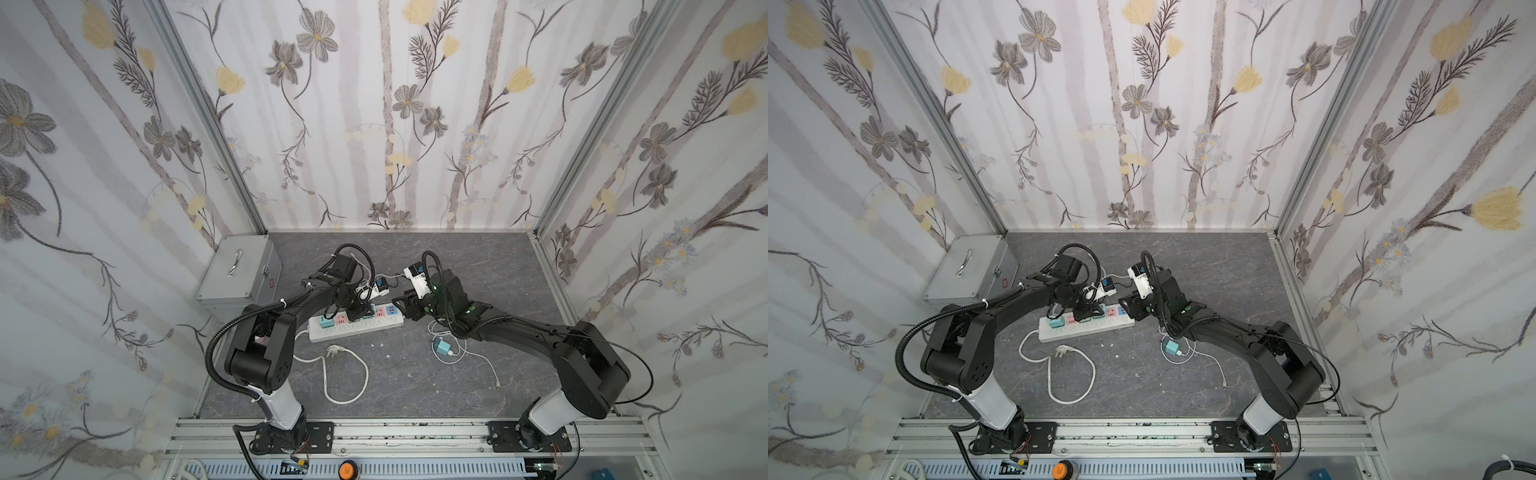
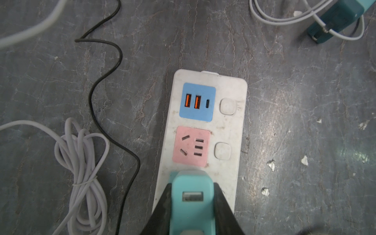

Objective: Insert plugs into power strip
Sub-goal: Insert the plug into the socket, then press the plug into the socket.

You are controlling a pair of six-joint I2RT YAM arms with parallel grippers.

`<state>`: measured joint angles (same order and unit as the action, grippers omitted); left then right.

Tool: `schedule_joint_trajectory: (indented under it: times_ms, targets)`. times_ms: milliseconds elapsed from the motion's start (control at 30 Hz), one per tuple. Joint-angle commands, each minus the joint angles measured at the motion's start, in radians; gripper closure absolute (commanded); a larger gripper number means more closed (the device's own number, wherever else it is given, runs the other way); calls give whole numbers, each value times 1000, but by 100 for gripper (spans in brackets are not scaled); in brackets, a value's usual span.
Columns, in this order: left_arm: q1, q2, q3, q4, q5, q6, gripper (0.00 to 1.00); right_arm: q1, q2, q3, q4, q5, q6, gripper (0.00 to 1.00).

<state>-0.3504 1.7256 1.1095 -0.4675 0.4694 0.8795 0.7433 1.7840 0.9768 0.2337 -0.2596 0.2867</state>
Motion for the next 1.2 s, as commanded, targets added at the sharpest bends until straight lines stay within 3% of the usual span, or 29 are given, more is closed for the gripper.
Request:
schedule_joint_trajectory:
  times_ms: [0,267,400,667,1167]
  targets:
    - [2,21,-18,-41,-49,-11,100,7,64,48,4,-52,87,60]
    - [6,17,-23,-32,-34,-10,100,7,237,166,126,-173,270,86]
    - [9,14,-23,-28,-31,-10,100,8,295,216,138,-212,295,97]
    - [11,9,-18,-40,-28,-10,100,18,349,257,130,-243,298,100]
    - [8,-56,6,-16,-14,-30,54,29,389,309,26,-264,214,100]
